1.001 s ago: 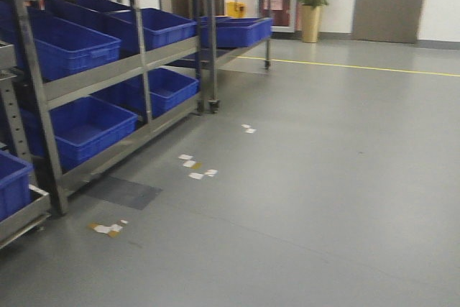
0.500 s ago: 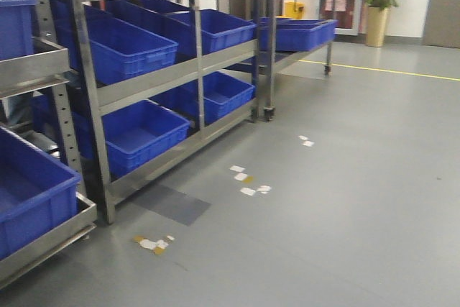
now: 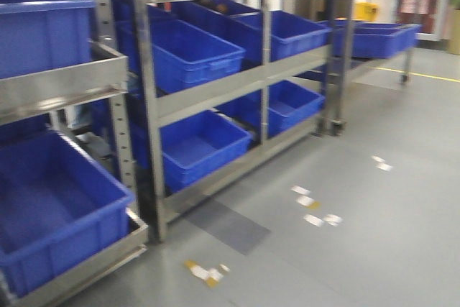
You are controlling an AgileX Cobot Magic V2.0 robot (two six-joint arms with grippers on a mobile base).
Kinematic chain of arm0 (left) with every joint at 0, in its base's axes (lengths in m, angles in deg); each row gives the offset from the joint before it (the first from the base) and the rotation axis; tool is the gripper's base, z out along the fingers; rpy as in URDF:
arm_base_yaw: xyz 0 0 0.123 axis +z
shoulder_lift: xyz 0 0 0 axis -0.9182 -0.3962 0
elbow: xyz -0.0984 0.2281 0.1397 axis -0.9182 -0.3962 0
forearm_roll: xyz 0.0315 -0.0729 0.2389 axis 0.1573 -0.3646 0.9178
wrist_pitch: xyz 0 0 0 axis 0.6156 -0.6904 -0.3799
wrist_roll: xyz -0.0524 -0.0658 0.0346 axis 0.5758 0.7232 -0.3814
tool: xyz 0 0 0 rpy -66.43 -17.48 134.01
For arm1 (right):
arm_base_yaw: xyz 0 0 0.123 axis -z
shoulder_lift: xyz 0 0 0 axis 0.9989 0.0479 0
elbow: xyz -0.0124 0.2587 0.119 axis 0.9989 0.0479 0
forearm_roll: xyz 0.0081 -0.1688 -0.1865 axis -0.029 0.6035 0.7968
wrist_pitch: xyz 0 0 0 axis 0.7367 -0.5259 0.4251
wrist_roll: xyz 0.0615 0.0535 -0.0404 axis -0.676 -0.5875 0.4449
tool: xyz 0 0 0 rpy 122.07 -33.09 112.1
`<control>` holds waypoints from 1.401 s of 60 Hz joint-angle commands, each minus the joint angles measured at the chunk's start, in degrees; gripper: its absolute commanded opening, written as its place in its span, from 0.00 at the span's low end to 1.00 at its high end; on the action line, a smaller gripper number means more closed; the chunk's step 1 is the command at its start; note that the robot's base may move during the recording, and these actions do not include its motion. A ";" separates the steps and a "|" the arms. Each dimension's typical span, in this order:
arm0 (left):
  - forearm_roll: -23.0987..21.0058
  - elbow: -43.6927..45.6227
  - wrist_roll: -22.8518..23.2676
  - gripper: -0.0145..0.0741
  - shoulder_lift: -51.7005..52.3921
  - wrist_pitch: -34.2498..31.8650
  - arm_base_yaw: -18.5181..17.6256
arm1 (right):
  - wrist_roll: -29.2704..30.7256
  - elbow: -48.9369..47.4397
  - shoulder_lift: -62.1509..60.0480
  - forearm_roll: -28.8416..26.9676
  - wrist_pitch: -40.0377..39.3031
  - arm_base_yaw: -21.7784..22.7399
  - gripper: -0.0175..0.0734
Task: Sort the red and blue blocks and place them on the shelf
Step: 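Turn the base toward the shelf of blue bins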
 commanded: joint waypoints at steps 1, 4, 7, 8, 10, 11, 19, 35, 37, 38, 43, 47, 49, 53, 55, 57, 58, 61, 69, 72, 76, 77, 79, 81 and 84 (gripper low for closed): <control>0.57 1.78 0.35 0.30 -0.45 -4.40 -0.10 | 0.43 -1.70 0.05 0.39 -5.16 0.46 0.25; 0.57 1.78 0.35 0.30 -0.45 -4.40 -0.10 | 0.43 -1.70 0.05 0.39 -5.16 0.46 0.25; 0.57 1.78 0.35 0.30 -0.45 -4.40 -0.10 | 0.43 -1.70 0.05 0.39 -5.16 0.46 0.25; 0.57 1.78 0.35 0.30 -0.45 -4.40 -0.10 | 0.43 -1.70 0.05 0.39 -5.16 0.46 0.25; 0.57 1.78 0.35 0.30 -0.45 -4.40 -0.10 | 0.43 -1.70 0.05 0.39 -5.16 0.46 0.25; 0.57 1.78 0.35 0.30 -0.45 -4.40 -0.10 | 0.43 -1.70 0.05 0.39 -5.16 0.46 0.25; 0.57 1.78 0.35 0.30 -0.45 -4.40 -0.10 | 0.43 -1.70 0.05 0.39 -5.16 0.46 0.25; 0.57 1.78 0.35 0.30 -0.45 -4.40 -0.10 | 0.43 -1.70 0.05 0.39 -5.16 0.46 0.25; 0.57 1.78 0.35 0.30 -0.45 -4.40 -0.10 | 0.43 -1.70 0.05 0.39 -5.16 0.46 0.25; 0.57 1.78 0.35 0.30 -0.45 -4.40 -0.10 | 0.43 -1.70 0.05 0.39 -5.16 0.46 0.25; 0.57 1.78 0.35 0.30 -0.45 -4.40 -0.10 | 0.43 -1.70 0.05 0.39 -5.16 0.46 0.25; 0.57 1.78 0.35 0.30 -0.45 -4.40 -0.10 | 0.43 -1.70 0.05 0.39 -5.16 0.46 0.25; 0.57 1.78 0.35 0.30 -0.45 -4.40 -0.10 | 0.43 -1.70 0.05 0.39 -5.16 0.46 0.25; 0.57 1.78 0.35 0.30 -0.45 -4.40 -0.10 | 0.43 -1.70 0.05 0.39 -5.16 0.46 0.25; 0.57 1.78 0.35 0.30 -0.45 -4.40 -0.10 | 0.43 -1.70 0.05 0.39 -5.16 0.46 0.25; 0.57 1.78 0.35 0.30 -0.45 -4.40 -0.10 | 0.43 -1.70 0.05 0.39 -5.16 0.46 0.25; 0.57 1.78 0.35 0.30 -0.45 -4.40 -0.10 | 0.43 -1.70 0.05 0.39 -5.16 0.46 0.25; 0.57 1.78 0.35 0.30 -0.45 -4.40 -0.10 | 0.43 -1.70 0.05 0.39 -5.16 0.46 0.25; 0.57 1.78 0.35 0.30 -0.45 -4.40 -0.10 | 0.43 -1.70 0.05 0.39 -5.16 0.46 0.25; 0.57 1.78 0.35 0.30 -0.45 -4.40 -0.10 | 0.43 -1.70 0.05 0.39 -5.16 0.46 0.25; 0.57 1.78 0.35 0.30 -0.45 -4.40 -0.10 | 0.43 -1.70 0.05 0.39 -5.16 0.46 0.25; 0.57 1.78 0.35 0.30 -0.45 -4.40 -0.10 | 0.43 -1.70 0.05 0.39 -5.16 0.46 0.25; 0.57 1.78 0.35 0.30 -0.45 -4.40 -0.10 | 0.43 -1.70 0.05 0.39 -5.16 0.46 0.25; 0.57 1.78 0.35 0.30 -0.45 -4.40 -0.10 | 0.43 -1.70 0.05 0.39 -5.16 0.46 0.25; 0.57 1.78 0.35 0.30 -0.45 -4.40 -0.10 | 0.43 -1.70 0.05 0.39 -5.16 0.46 0.25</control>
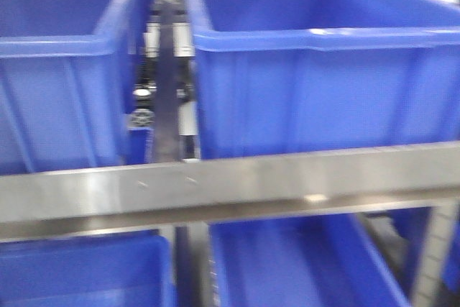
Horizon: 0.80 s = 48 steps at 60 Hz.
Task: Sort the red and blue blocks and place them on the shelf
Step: 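Turn the base toward the shelf of blue bins, then stop the base facing the blue bins on the shelf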
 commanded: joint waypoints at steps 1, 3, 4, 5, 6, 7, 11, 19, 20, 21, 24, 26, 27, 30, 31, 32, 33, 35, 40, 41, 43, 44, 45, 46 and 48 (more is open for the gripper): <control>0.57 1.78 0.35 0.30 -0.45 -4.29 -0.10 | 0.43 -1.70 0.05 0.39 -5.16 0.46 0.25; 0.57 1.78 0.35 0.30 -0.45 -4.29 -0.10 | 0.43 -1.70 0.05 0.39 -5.16 0.46 0.25; 0.57 1.78 0.35 0.30 -0.45 -4.29 -0.10 | 0.43 -1.70 0.05 0.39 -5.16 0.46 0.25; 0.57 1.78 0.35 0.30 -0.45 -4.29 -0.10 | 0.43 -1.70 0.05 0.39 -5.16 0.46 0.25; 0.57 1.78 0.35 0.30 -0.45 -4.29 -0.10 | 0.43 -1.70 0.05 0.39 -5.16 0.46 0.25; 0.57 1.78 0.35 0.30 -0.45 -4.29 -0.10 | 0.43 -1.70 0.05 0.39 -5.16 0.46 0.25; 0.57 1.78 0.35 0.30 -0.45 -4.29 -0.10 | 0.43 -1.70 0.05 0.39 -5.16 0.46 0.25; 0.57 1.78 0.35 0.30 -0.45 -4.29 -0.10 | 0.43 -1.70 0.05 0.39 -5.16 0.46 0.25; 0.57 1.78 0.35 0.30 -0.45 -4.29 -0.10 | 0.43 -1.70 0.05 0.39 -5.16 0.46 0.25; 0.57 1.78 0.35 0.30 -0.45 -4.29 -0.10 | 0.43 -1.70 0.05 0.39 -5.16 0.46 0.25; 0.57 1.78 0.35 0.30 -0.45 -4.29 -0.10 | 0.43 -1.70 0.05 0.39 -5.16 0.46 0.25; 0.57 1.78 0.35 0.30 -0.45 -4.29 -0.10 | 0.43 -1.70 0.05 0.39 -5.16 0.46 0.25; 0.57 1.78 0.35 0.30 -0.45 -4.29 -0.10 | 0.43 -1.70 0.05 0.39 -5.16 0.46 0.25; 0.57 1.78 0.35 0.30 -0.45 -4.29 -0.10 | 0.43 -1.70 0.05 0.39 -5.16 0.46 0.25; 0.57 1.78 0.35 0.30 -0.45 -4.29 -0.10 | 0.43 -1.70 0.05 0.39 -5.16 0.46 0.25; 0.57 1.78 0.35 0.30 -0.45 -4.29 -0.10 | 0.43 -1.70 0.05 0.39 -5.16 0.46 0.25; 0.57 1.78 0.35 0.30 -0.45 -4.29 -0.10 | 0.43 -1.70 0.05 0.39 -5.16 0.46 0.25; 0.57 1.78 0.35 0.30 -0.45 -4.29 -0.10 | 0.43 -1.70 0.05 0.39 -5.16 0.46 0.25; 0.57 1.78 0.35 0.30 -0.45 -4.29 -0.10 | 0.43 -1.70 0.05 0.39 -5.16 0.46 0.25; 0.57 1.78 0.35 0.30 -0.45 -4.29 -0.10 | 0.43 -1.70 0.05 0.39 -5.16 0.46 0.25; 0.57 1.78 0.35 0.30 -0.45 -4.29 -0.10 | 0.43 -1.70 0.05 0.39 -5.16 0.46 0.25; 0.57 1.78 0.35 0.30 -0.45 -4.29 -0.10 | 0.43 -1.70 0.05 0.39 -5.16 0.46 0.25; 0.57 1.78 0.35 0.30 -0.45 -4.29 -0.10 | 0.43 -1.70 0.05 0.39 -5.16 0.46 0.25; 0.57 1.78 0.35 0.30 -0.45 -4.29 -0.10 | 0.43 -1.70 0.05 0.39 -5.16 0.46 0.25; 0.57 1.78 0.35 0.30 -0.45 -4.29 -0.10 | 0.43 -1.70 0.05 0.39 -5.16 0.46 0.25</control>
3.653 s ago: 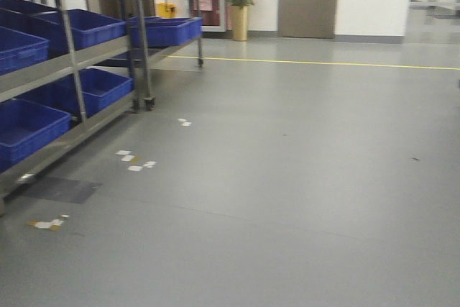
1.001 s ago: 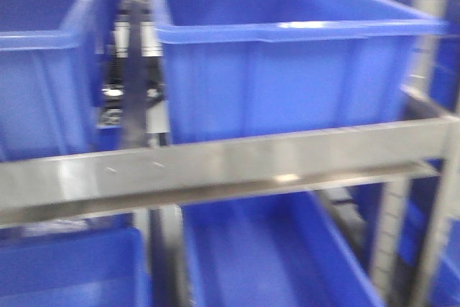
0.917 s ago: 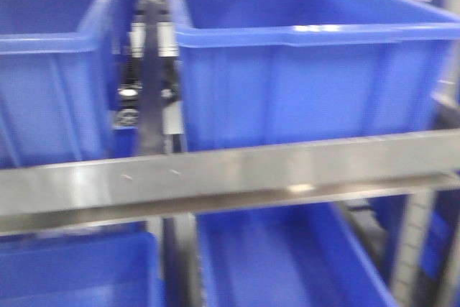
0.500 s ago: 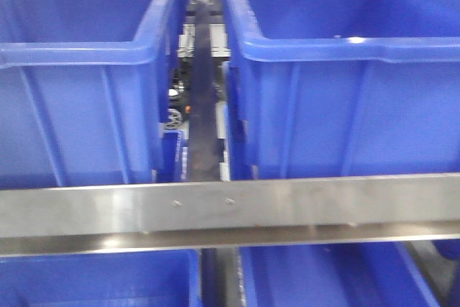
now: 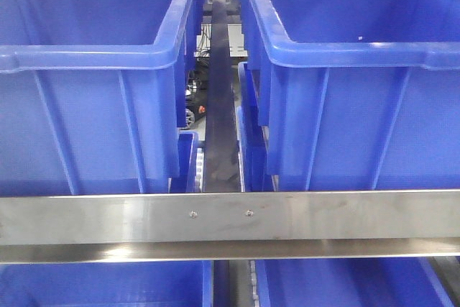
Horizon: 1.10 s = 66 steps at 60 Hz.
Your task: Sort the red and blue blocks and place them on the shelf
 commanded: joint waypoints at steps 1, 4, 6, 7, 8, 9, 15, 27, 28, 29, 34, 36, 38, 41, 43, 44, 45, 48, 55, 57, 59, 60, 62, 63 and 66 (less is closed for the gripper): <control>0.57 1.78 0.35 0.30 -0.45 -4.29 -0.10 | 0.43 -1.70 0.05 0.39 -5.16 0.46 0.25; 0.57 1.78 0.35 0.30 -0.45 -4.29 -0.10 | 0.43 -1.70 0.05 0.39 -5.16 0.46 0.25; 0.57 1.78 0.35 0.30 -0.45 -4.29 -0.10 | 0.43 -1.70 0.05 0.39 -5.16 0.46 0.25; 0.57 1.78 0.35 0.30 -0.45 -4.29 -0.10 | 0.43 -1.70 0.05 0.39 -5.16 0.46 0.25; 0.57 1.78 0.35 0.30 -0.45 -4.29 -0.10 | 0.43 -1.70 0.05 0.39 -5.16 0.46 0.25; 0.57 1.78 0.35 0.30 -0.45 -4.29 -0.10 | 0.43 -1.70 0.05 0.39 -5.16 0.46 0.25; 0.57 1.78 0.35 0.30 -0.45 -4.29 -0.10 | 0.43 -1.70 0.05 0.39 -5.16 0.46 0.25; 0.57 1.78 0.35 0.30 -0.45 -4.29 -0.10 | 0.43 -1.70 0.05 0.39 -5.16 0.46 0.25; 0.57 1.78 0.35 0.30 -0.45 -4.29 -0.10 | 0.43 -1.70 0.05 0.39 -5.16 0.46 0.25; 0.57 1.78 0.35 0.30 -0.45 -4.29 -0.10 | 0.43 -1.70 0.05 0.39 -5.16 0.46 0.25; 0.57 1.78 0.35 0.30 -0.45 -4.29 -0.10 | 0.43 -1.70 0.05 0.39 -5.16 0.46 0.25; 0.57 1.78 0.35 0.30 -0.45 -4.29 -0.10 | 0.43 -1.70 0.05 0.39 -5.16 0.46 0.25; 0.57 1.78 0.35 0.30 -0.45 -4.29 -0.10 | 0.43 -1.70 0.05 0.39 -5.16 0.46 0.25; 0.57 1.78 0.35 0.30 -0.45 -4.29 -0.10 | 0.43 -1.70 0.05 0.39 -5.16 0.46 0.25; 0.57 1.78 0.35 0.30 -0.45 -4.29 -0.10 | 0.43 -1.70 0.05 0.39 -5.16 0.46 0.25; 0.57 1.78 0.35 0.30 -0.45 -4.29 -0.10 | 0.43 -1.70 0.05 0.39 -5.16 0.46 0.25; 0.57 1.78 0.35 0.30 -0.45 -4.29 -0.10 | 0.43 -1.70 0.05 0.39 -5.16 0.46 0.25; 0.57 1.78 0.35 0.30 -0.45 -4.29 -0.10 | 0.43 -1.70 0.05 0.39 -5.16 0.46 0.25; 0.57 1.78 0.35 0.30 -0.45 -4.29 -0.10 | 0.43 -1.70 0.05 0.39 -5.16 0.46 0.25; 0.57 1.78 0.35 0.30 -0.45 -4.29 -0.10 | 0.43 -1.70 0.05 0.39 -5.16 0.46 0.25; 0.57 1.78 0.35 0.30 -0.45 -4.29 -0.10 | 0.43 -1.70 0.05 0.39 -5.16 0.46 0.25; 0.57 1.78 0.35 0.30 -0.45 -4.29 -0.10 | 0.43 -1.70 0.05 0.39 -5.16 0.46 0.25; 0.57 1.78 0.35 0.30 -0.45 -4.29 -0.10 | 0.43 -1.70 0.05 0.39 -5.16 0.46 0.25; 0.57 1.78 0.35 0.30 -0.45 -4.29 -0.10 | 0.43 -1.70 0.05 0.39 -5.16 0.46 0.25; 0.57 1.78 0.35 0.30 -0.45 -4.29 -0.10 | 0.43 -1.70 0.05 0.39 -5.16 0.46 0.25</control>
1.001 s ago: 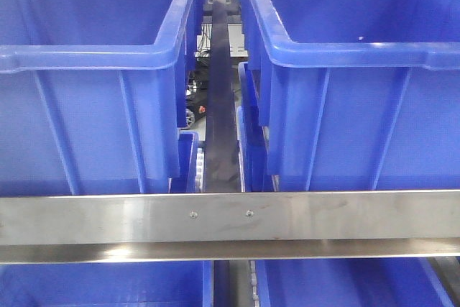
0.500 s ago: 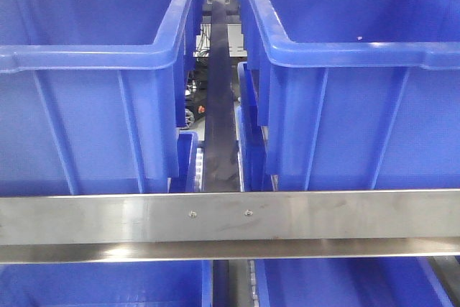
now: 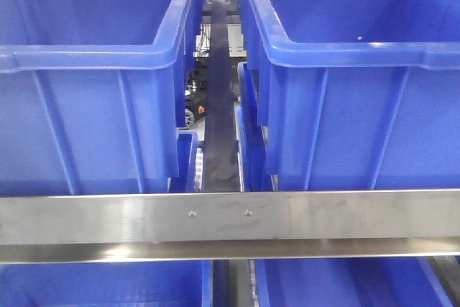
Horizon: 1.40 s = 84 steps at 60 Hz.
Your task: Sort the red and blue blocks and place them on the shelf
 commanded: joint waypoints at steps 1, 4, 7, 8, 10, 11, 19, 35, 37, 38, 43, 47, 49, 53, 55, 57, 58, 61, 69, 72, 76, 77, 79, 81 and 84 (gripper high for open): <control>0.57 1.78 0.35 0.30 -0.45 -4.29 -0.10 | 0.43 -1.70 0.05 0.39 -5.16 0.46 0.25; 0.57 1.78 0.35 0.30 -0.45 -4.29 -0.10 | 0.43 -1.70 0.05 0.39 -5.16 0.46 0.25; 0.57 1.78 0.35 0.30 -0.45 -4.29 -0.10 | 0.43 -1.70 0.05 0.39 -5.16 0.46 0.25; 0.57 1.78 0.35 0.30 -0.45 -4.29 -0.10 | 0.43 -1.70 0.05 0.39 -5.16 0.46 0.25; 0.57 1.78 0.35 0.30 -0.45 -4.29 -0.10 | 0.43 -1.70 0.05 0.39 -5.16 0.46 0.25; 0.57 1.78 0.35 0.30 -0.45 -4.29 -0.10 | 0.43 -1.70 0.05 0.39 -5.16 0.46 0.25; 0.57 1.78 0.35 0.30 -0.45 -4.29 -0.10 | 0.43 -1.70 0.05 0.39 -5.16 0.46 0.25; 0.57 1.78 0.35 0.30 -0.45 -4.29 -0.10 | 0.43 -1.70 0.05 0.39 -5.16 0.46 0.25; 0.57 1.78 0.35 0.30 -0.45 -4.29 -0.10 | 0.43 -1.70 0.05 0.39 -5.16 0.46 0.25; 0.57 1.78 0.35 0.30 -0.45 -4.29 -0.10 | 0.43 -1.70 0.05 0.39 -5.16 0.46 0.25; 0.57 1.78 0.35 0.30 -0.45 -4.29 -0.10 | 0.43 -1.70 0.05 0.39 -5.16 0.46 0.25; 0.57 1.78 0.35 0.30 -0.45 -4.52 -0.10 | 0.43 -1.70 0.05 0.39 -5.22 0.46 0.25; 0.57 1.78 0.35 0.30 -0.45 -4.52 -0.10 | 0.43 -1.70 0.05 0.39 -5.18 0.46 0.25; 0.46 1.78 0.35 0.30 -0.45 -5.15 -0.10 | 0.43 -1.70 0.05 0.39 -5.18 0.46 0.25; 0.46 1.78 0.35 0.30 -0.45 -5.45 -0.10 | 0.43 -1.70 0.05 0.39 -5.18 0.46 0.25; 0.46 1.78 0.35 0.30 -0.45 -6.22 -0.10 | 0.43 -1.70 0.05 0.39 -5.18 0.46 0.25; 0.46 1.78 0.35 0.30 -0.45 -6.49 -0.10 | 0.43 -1.70 0.05 0.39 -5.18 0.46 0.25; 0.46 1.78 0.35 0.30 -0.45 -7.30 -0.10 | 0.43 -1.70 0.05 0.39 -5.22 0.46 0.25; 0.36 1.78 0.35 0.30 -0.45 -9.36 -0.10 | 0.43 -1.70 0.05 0.34 -5.27 0.46 0.25; 0.38 1.78 0.35 0.30 -0.45 -9.96 -0.10 | 0.43 -1.70 0.05 0.34 -5.27 0.46 0.25; 0.38 1.78 0.35 0.30 -0.45 -10.98 -0.10 | 0.43 -1.70 0.05 0.34 -5.29 0.46 0.25; 0.38 1.78 0.35 0.30 -0.45 -11.22 -0.10 | 0.43 -1.70 0.05 0.34 -5.36 0.46 0.25; 0.38 1.78 0.35 0.30 -0.45 -11.94 -0.10 | 0.43 -1.70 0.05 0.34 -5.59 0.46 0.25; 0.38 1.78 0.35 0.30 -0.45 -12.54 -0.10 | 0.43 -1.70 0.12 0.34 -5.88 0.46 0.25; 0.38 1.78 0.35 0.30 -0.45 -13.61 -0.10 | 0.43 -1.70 0.12 0.34 -6.45 0.46 0.25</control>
